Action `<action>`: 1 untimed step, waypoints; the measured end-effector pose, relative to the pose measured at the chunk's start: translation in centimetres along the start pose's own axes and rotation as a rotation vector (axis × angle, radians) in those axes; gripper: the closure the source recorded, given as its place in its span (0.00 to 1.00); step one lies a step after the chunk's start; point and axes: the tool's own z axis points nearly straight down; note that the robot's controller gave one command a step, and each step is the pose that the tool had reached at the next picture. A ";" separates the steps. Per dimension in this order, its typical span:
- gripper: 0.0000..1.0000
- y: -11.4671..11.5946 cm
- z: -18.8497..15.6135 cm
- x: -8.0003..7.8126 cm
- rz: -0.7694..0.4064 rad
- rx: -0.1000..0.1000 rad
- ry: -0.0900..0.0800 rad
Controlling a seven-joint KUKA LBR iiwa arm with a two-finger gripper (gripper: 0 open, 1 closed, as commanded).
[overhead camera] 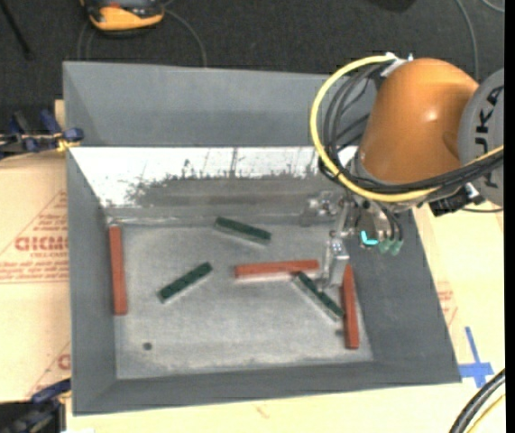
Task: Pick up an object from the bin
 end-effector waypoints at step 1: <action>0.00 0.0 -0.4 -0.1 0.000 0.000 -0.008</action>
Offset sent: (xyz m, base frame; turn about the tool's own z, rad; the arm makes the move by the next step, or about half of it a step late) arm 0.0393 0.0054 -0.1622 -0.2796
